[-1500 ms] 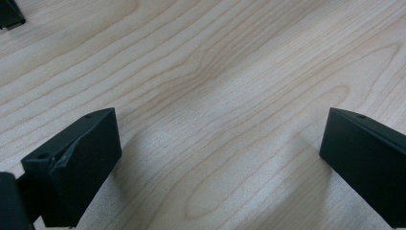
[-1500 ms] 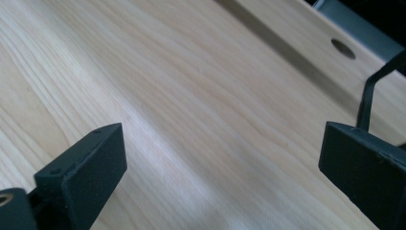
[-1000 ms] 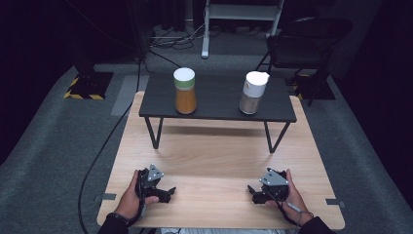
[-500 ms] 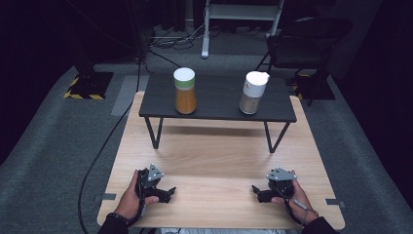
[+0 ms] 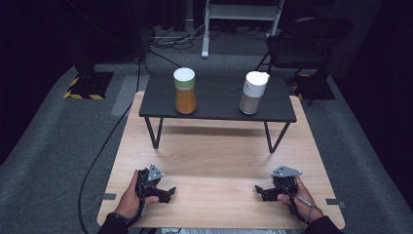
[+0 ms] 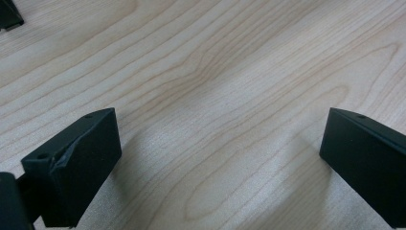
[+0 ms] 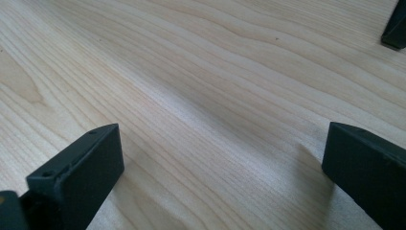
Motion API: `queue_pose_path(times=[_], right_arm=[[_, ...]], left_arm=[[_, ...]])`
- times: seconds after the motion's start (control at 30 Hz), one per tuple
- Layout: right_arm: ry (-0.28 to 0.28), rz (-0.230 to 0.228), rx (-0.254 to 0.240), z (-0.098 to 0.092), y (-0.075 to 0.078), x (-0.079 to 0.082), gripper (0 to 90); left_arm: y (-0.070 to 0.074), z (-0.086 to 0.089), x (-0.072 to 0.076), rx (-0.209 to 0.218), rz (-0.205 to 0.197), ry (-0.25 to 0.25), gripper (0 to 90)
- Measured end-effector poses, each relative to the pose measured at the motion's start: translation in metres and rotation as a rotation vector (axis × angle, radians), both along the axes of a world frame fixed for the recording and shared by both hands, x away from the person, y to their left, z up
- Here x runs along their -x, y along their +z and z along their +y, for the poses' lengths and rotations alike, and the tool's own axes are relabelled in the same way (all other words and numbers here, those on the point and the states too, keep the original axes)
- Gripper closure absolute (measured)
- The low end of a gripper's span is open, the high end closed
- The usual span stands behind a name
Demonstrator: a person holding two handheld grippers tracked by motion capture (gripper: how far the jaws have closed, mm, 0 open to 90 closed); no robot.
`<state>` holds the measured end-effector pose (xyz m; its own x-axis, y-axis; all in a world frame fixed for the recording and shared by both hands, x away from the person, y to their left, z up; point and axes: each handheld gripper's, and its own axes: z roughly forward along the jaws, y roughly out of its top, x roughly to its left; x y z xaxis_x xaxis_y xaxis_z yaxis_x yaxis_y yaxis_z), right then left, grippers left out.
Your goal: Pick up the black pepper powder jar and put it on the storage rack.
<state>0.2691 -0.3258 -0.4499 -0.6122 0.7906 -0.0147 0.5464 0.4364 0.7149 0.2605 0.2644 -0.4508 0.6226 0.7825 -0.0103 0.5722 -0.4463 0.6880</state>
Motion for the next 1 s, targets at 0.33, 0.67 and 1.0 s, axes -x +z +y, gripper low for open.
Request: queue_pose_path(times=[0.33,0.67,1.0], right_arm=[[0.01,-0.001,0.0,-0.0038,-0.0002,-0.0006,0.4],[0.012,0.0,-0.001,-0.0042,-0.0001,-0.0007,0.4],[0.017,0.002,-0.001,-0.005,0.0,-0.0018,0.1]], left_arm=[[0.0003,-0.0002,-0.0012,-0.002,0.001,-0.004,0.4],[0.0002,0.0,-0.0016,-0.002,0.001,-0.006,0.4],[0.0001,0.0002,-0.0021,-0.002,-0.001,-0.009,0.4]])
